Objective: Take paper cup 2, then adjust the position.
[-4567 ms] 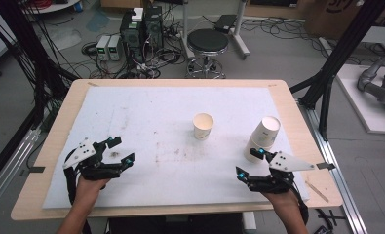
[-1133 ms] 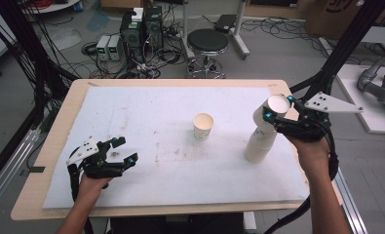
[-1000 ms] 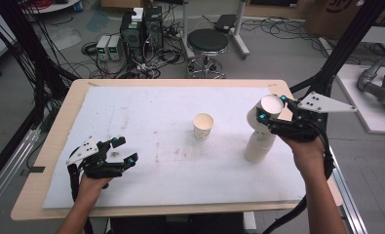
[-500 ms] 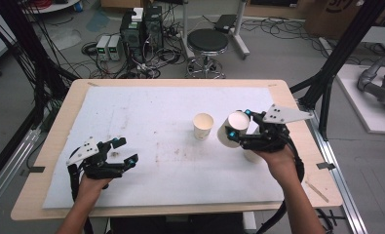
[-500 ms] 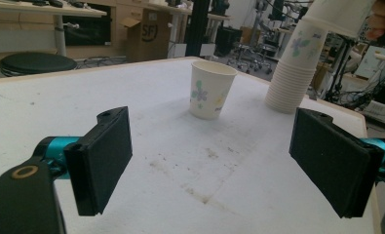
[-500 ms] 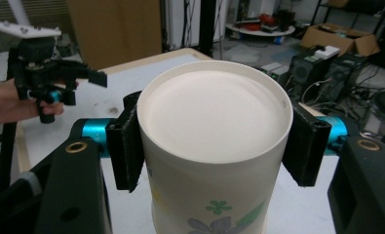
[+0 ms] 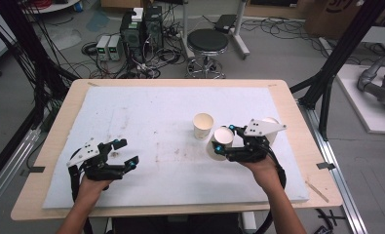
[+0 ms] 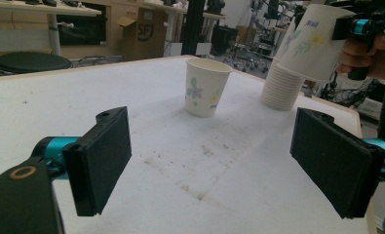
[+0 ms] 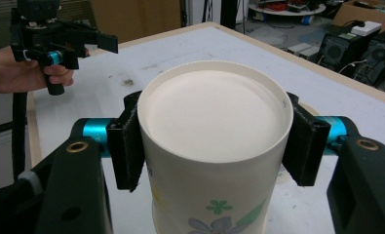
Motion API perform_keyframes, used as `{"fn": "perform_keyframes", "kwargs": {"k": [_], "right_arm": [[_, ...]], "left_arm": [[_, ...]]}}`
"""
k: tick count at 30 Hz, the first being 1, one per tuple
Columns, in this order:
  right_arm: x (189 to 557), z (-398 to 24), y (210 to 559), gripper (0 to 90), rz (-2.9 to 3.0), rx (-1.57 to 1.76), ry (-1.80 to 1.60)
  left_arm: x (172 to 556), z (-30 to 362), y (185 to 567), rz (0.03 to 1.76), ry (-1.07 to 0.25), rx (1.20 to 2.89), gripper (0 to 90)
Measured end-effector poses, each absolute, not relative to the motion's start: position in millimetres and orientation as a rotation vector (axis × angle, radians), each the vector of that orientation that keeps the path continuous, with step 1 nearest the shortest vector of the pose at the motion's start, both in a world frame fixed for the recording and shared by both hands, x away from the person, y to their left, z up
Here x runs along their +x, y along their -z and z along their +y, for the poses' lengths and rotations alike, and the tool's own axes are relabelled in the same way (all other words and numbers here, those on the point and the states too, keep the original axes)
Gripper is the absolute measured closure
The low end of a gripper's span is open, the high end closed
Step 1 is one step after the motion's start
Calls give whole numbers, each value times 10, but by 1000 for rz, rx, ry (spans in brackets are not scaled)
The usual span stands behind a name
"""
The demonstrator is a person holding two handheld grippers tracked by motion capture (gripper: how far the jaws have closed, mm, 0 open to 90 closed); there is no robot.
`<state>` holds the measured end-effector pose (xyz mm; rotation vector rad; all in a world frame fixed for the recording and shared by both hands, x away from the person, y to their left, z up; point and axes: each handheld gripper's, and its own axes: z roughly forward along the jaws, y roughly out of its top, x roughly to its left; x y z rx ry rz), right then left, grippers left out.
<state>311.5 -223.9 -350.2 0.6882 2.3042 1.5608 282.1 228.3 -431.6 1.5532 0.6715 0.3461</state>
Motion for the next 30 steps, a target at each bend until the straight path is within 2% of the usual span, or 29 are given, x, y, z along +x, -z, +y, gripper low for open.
{"fn": "perform_keyframes", "kwargs": {"k": [16,30], "right_arm": [[3126,-2162,3545,365,2332,663,-1533],[3125,-1996,3675,363,2389,630,-1579]], "left_arm": [[2822,2250,4319,647,-318,1558,150],[2780,2067,4259,579,-274,1570,150]]}}
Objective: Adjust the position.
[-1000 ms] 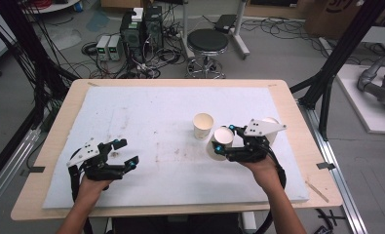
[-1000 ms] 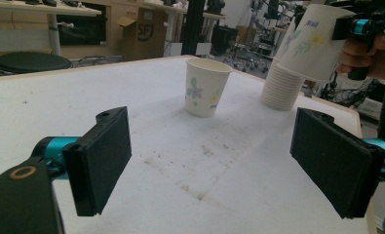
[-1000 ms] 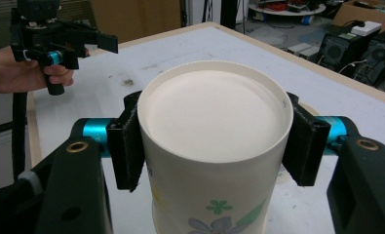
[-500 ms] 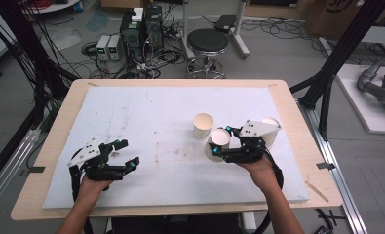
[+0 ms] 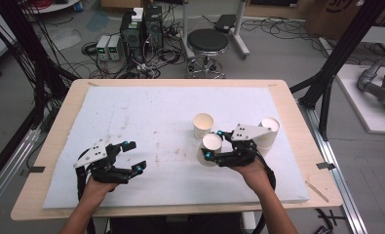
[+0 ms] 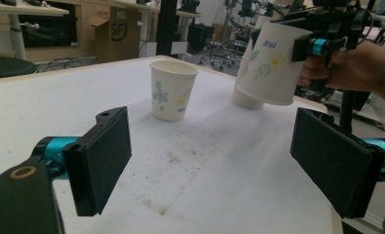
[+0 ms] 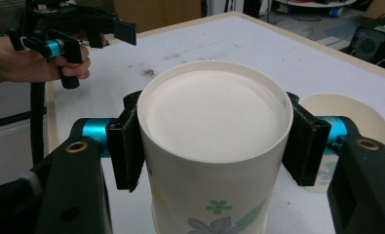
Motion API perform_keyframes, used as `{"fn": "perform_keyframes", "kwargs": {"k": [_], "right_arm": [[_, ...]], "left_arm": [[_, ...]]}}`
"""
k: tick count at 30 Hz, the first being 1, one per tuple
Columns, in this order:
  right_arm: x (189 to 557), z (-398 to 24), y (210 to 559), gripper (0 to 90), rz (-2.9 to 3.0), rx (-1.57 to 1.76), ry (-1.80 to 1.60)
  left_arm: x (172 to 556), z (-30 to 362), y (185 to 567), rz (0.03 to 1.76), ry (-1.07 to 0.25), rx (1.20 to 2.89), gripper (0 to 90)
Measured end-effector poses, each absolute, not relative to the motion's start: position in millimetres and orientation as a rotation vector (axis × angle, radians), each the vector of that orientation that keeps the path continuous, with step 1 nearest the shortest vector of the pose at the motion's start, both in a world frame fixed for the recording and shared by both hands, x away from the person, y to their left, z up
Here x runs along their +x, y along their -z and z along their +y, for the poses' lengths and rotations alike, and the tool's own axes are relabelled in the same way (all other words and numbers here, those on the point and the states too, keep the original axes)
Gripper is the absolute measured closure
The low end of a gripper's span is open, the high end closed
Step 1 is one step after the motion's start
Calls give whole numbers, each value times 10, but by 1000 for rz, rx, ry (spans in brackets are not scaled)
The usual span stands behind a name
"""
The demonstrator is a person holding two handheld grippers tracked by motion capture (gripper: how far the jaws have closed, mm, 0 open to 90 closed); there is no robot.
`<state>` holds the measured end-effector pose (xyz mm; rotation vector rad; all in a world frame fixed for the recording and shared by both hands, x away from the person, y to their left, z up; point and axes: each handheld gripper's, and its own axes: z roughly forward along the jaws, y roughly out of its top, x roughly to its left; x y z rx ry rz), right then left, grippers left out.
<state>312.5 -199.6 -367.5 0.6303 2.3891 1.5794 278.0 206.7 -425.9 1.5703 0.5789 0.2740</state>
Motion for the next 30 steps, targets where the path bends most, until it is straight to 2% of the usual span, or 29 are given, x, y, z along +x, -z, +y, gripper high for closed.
{"fn": "perform_keyframes", "kwargs": {"k": [7,12,18,30], "right_arm": [[3111,-1875,3716,363,2421,587,-1600],[3102,-1791,3737,363,2439,548,-1615],[3088,-1697,3762,363,2463,524,-1637],[3046,-1554,3766,361,2489,485,-1676]], "left_arm": [[2751,1976,4236,534,-255,1600,153],[2736,1848,4219,442,-279,1613,154],[2738,1665,4238,431,-188,1639,152],[2842,1268,4258,370,-147,1700,152]]}}
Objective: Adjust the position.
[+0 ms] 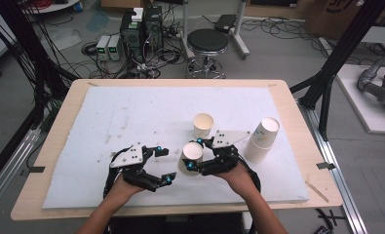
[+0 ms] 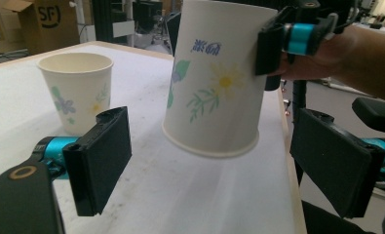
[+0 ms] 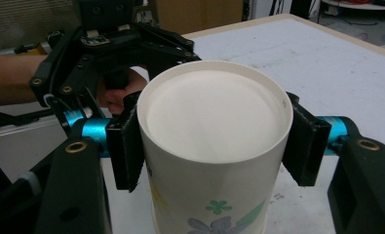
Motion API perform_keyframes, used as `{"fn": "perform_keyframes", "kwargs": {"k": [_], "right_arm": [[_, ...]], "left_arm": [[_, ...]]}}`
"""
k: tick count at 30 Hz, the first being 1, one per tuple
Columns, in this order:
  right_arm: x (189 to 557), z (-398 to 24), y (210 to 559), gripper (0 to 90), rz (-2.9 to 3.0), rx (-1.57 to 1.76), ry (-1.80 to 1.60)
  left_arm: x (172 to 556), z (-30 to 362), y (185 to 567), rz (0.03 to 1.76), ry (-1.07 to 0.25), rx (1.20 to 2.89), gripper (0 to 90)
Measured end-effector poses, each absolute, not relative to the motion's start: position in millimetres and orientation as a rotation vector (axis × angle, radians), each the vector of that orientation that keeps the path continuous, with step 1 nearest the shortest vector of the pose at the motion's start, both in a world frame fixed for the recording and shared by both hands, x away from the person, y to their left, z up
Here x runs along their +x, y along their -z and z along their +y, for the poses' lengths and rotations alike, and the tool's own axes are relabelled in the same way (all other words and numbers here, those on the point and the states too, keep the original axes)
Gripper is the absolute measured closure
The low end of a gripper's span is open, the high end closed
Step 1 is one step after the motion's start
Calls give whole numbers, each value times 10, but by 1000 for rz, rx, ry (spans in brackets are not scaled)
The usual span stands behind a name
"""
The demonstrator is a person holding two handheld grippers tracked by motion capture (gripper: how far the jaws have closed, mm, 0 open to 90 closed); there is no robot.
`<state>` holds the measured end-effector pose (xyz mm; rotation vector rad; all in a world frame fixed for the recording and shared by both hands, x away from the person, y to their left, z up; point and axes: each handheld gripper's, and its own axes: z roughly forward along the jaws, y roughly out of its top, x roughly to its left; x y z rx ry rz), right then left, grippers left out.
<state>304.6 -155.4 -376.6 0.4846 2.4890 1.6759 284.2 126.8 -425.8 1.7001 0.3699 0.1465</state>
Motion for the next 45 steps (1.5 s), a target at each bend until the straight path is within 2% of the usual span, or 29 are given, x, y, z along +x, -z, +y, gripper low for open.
{"fn": "perform_keyframes", "kwargs": {"k": [15,22,30,32,34,45], "right_arm": [[2999,-1494,3764,361,2505,444,-1746],[3000,-1492,3770,362,2497,443,-1788],[2994,-1494,3796,359,2504,458,-1811],[2999,-1493,3801,324,2509,479,-1818],[3002,-1478,3798,166,2507,513,-1801],[3005,-1441,3710,165,2589,420,-1688]], "left_arm": [[2909,984,4264,307,-108,1717,173],[2907,978,4263,273,-98,1707,261],[2895,987,4240,271,-91,1739,322],[2896,996,4208,268,-91,1760,337],[2899,1005,4164,266,-98,1793,345],[2895,998,3875,174,-131,2090,352]]}}
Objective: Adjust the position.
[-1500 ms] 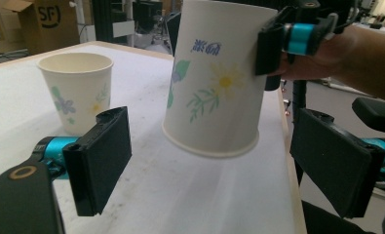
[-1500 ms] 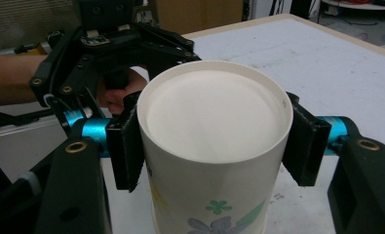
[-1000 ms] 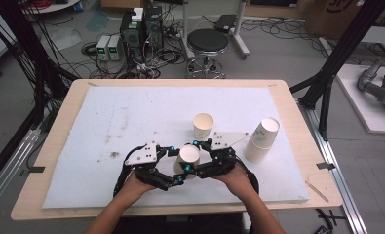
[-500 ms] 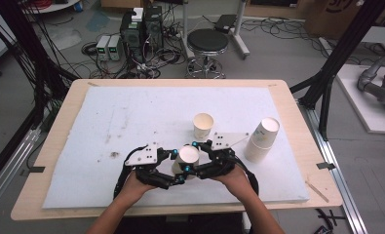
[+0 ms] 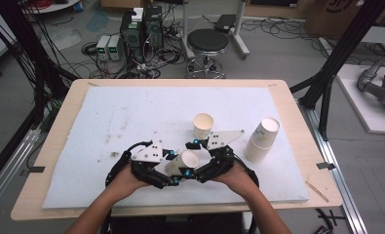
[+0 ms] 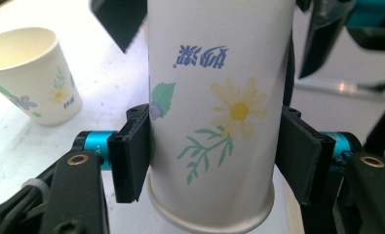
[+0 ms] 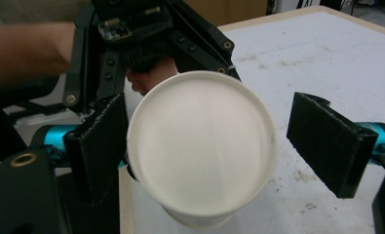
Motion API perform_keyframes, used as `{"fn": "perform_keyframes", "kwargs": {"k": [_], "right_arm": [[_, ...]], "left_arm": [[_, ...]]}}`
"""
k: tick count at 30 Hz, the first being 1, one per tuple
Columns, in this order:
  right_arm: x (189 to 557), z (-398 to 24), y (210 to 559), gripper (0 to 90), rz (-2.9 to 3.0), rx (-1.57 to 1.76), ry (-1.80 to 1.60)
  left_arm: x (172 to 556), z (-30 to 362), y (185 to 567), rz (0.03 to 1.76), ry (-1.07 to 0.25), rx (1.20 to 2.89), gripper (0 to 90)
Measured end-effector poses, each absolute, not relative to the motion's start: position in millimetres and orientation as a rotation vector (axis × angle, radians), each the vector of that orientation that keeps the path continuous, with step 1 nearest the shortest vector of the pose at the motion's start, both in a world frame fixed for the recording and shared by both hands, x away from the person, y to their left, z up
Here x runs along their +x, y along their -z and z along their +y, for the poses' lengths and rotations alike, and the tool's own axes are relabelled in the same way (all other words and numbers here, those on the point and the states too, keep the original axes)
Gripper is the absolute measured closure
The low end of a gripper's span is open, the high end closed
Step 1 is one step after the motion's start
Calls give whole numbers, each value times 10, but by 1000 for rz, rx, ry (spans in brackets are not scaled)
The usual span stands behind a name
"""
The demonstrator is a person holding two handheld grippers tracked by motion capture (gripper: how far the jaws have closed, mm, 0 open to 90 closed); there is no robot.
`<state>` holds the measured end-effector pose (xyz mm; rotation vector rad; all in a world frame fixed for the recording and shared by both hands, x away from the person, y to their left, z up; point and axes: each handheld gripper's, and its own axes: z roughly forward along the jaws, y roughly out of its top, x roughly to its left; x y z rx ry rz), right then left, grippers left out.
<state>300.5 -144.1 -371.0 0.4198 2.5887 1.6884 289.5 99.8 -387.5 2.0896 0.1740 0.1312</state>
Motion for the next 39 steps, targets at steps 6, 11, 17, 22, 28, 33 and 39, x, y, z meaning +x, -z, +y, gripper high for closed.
{"fn": "perform_keyframes", "kwargs": {"k": [6,11,17,22,28,33,39], "right_arm": [[3009,-1418,3683,165,2643,345,-1594],[3006,-1409,3678,166,2678,308,-1517],[3012,-1386,3685,184,2715,249,-1447],[3007,-1345,3676,221,2753,186,-1395],[3011,-1308,3692,311,2788,121,-1335],[3011,-1298,3702,368,2808,84,-1314],[3013,-1311,3700,372,2817,90,-1322]], "left_arm": [[2905,971,3779,138,-121,2196,354],[2911,958,3716,104,-146,2275,354],[2926,934,3659,71,-152,2364,354],[2944,901,3628,47,-147,2418,354],[2948,870,3647,29,-120,2456,354],[2955,859,3660,16,-108,2469,354],[2948,915,3683,36,-115,2400,314]]}}
